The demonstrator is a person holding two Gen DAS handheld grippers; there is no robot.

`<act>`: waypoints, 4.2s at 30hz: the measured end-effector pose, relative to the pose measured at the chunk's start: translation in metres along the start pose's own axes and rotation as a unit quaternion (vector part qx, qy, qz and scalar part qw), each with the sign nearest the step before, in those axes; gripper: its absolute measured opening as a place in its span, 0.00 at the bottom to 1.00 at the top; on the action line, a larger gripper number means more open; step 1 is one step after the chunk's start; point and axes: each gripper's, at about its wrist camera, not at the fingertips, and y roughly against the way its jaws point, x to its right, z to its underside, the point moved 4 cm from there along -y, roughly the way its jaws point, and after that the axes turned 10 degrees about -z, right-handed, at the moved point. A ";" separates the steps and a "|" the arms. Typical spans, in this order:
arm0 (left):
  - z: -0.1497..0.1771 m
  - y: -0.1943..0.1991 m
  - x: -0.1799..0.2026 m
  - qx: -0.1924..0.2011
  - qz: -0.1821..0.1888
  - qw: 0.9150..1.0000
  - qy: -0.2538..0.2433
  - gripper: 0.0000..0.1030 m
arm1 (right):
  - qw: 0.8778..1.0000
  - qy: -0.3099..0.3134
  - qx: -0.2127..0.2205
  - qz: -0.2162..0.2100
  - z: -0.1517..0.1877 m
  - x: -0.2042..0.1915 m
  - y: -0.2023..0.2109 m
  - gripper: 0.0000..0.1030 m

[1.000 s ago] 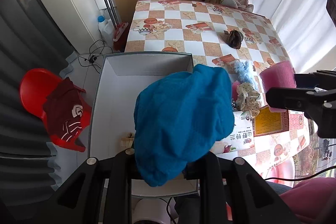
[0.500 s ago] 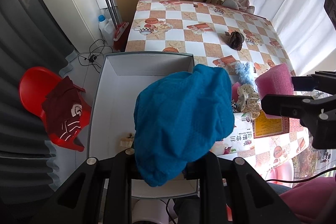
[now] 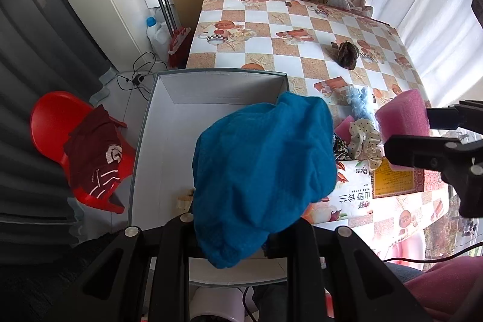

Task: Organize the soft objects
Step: 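Carry the blue cloth and pink sponge over the box with both tools, then open both tools to release the cloth and sponge into the box, then grasp the purple knit hat with the left tool while the right grasps the fluffy toy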

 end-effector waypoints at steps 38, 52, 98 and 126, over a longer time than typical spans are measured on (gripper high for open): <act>0.029 -0.064 -0.021 -0.105 -0.041 0.993 0.045 0.24 | 0.993 0.087 -0.083 -0.011 -0.048 -0.038 -0.087 0.69; 0.030 -0.072 -0.019 -0.100 -0.049 0.993 0.050 0.78 | 0.992 0.064 -0.104 -0.034 -0.063 -0.032 -0.115 0.95; -0.193 -0.115 0.241 -0.104 -0.001 0.985 -0.138 0.93 | 0.954 -0.199 -0.197 0.109 0.071 0.385 -0.090 0.99; -0.258 -0.258 0.331 -0.175 -0.014 0.970 -0.169 0.91 | 0.986 -0.083 -0.114 0.084 0.039 0.321 -0.110 1.00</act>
